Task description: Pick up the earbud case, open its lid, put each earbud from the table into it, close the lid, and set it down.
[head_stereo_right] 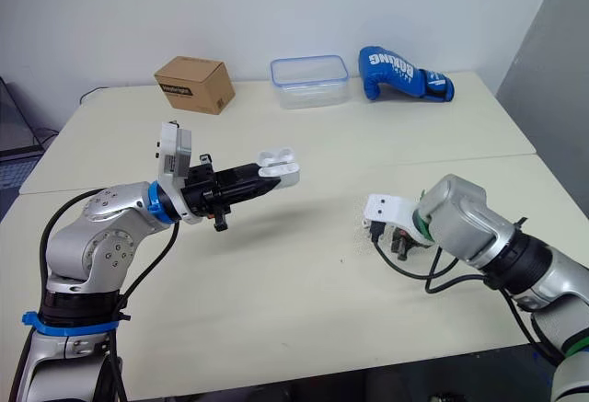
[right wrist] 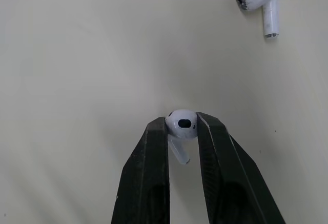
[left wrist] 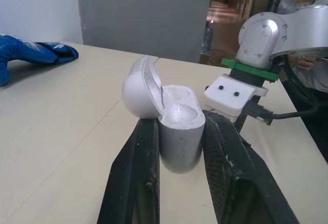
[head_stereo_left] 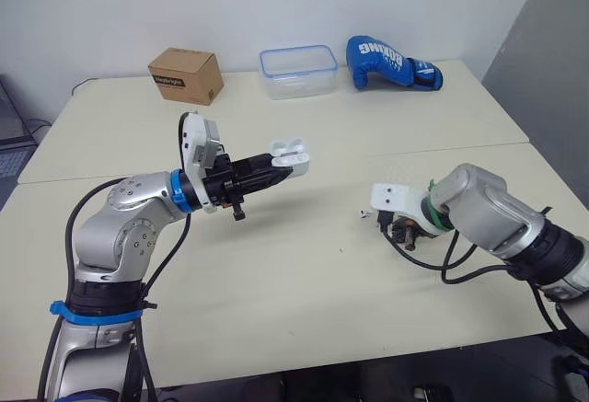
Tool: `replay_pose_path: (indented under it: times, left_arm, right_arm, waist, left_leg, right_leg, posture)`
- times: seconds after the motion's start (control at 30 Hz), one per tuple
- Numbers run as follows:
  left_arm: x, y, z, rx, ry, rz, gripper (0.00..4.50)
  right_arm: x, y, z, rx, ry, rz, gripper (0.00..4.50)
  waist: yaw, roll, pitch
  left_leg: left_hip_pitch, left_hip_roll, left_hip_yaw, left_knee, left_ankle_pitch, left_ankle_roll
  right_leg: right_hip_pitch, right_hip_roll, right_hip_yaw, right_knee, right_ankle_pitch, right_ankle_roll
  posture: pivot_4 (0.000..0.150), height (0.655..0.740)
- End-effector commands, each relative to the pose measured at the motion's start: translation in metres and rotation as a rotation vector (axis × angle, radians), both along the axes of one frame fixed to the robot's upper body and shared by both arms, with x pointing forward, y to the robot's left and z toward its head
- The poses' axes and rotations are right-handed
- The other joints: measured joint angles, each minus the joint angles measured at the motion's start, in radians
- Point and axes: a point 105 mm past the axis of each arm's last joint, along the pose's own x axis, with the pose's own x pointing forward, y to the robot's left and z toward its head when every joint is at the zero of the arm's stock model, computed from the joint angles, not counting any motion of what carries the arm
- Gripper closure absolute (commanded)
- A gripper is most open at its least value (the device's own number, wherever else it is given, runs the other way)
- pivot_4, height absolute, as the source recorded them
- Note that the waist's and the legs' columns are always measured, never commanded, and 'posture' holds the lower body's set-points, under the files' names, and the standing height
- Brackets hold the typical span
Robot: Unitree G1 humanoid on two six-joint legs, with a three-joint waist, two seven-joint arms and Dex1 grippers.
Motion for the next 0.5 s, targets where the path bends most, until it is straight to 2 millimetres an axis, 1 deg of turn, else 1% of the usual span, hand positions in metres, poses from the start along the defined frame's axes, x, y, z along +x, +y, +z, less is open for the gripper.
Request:
replay_pose_path:
  times: [0.03, 0.2, 0.33, 0.5]
  left_arm:
    - [-0.003, -0.002, 0.008, 0.001, -0.053, -0.006, 3.71]
    - [-0.002, -0.002, 0.008, 0.002, -0.054, -0.004, 3.71]
    - [-0.003, -0.002, 0.008, 0.006, -0.054, 0.000, 3.71]
    - [-0.003, -0.001, 0.008, 0.009, -0.053, 0.005, 3.71]
  right_arm:
    - [-0.006, 0.009, 0.005, -0.015, -0.024, 0.111, 4.09]
    - [-0.008, 0.011, -0.002, -0.025, -0.012, 0.143, 4.09]
    - [-0.005, 0.012, -0.008, -0.026, -0.009, 0.147, 4.09]
    - [-0.004, 0.014, -0.009, -0.018, -0.007, 0.151, 4.09]
  waist:
    - [0.000, 0.000, 0.000]
    - [0.000, 0.000, 0.000]
    - [0.000, 0.000, 0.000]
    - [0.000, 0.000, 0.000]
  left_leg:
    - [0.000, 0.000, 0.000, 0.000, 0.000, 0.000]
    - [0.000, 0.000, 0.000, 0.000, 0.000, 0.000]
    - [0.000, 0.000, 0.000, 0.000, 0.000, 0.000]
    - [0.001, 0.000, 0.000, 0.000, 0.000, 0.000]
  right_leg:
    - [0.000, 0.000, 0.000, 0.000, 0.000, 0.000]
    - [0.000, 0.000, 0.000, 0.000, 0.000, 0.000]
    - [0.000, 0.000, 0.000, 0.000, 0.000, 0.000]
    - [0.000, 0.000, 0.000, 0.001, 0.000, 0.000]
  posture:
    - [0.150, 0.7400]
    - [0.150, 0.7400]
    - [0.150, 0.7400]
    - [0.150, 0.7400]
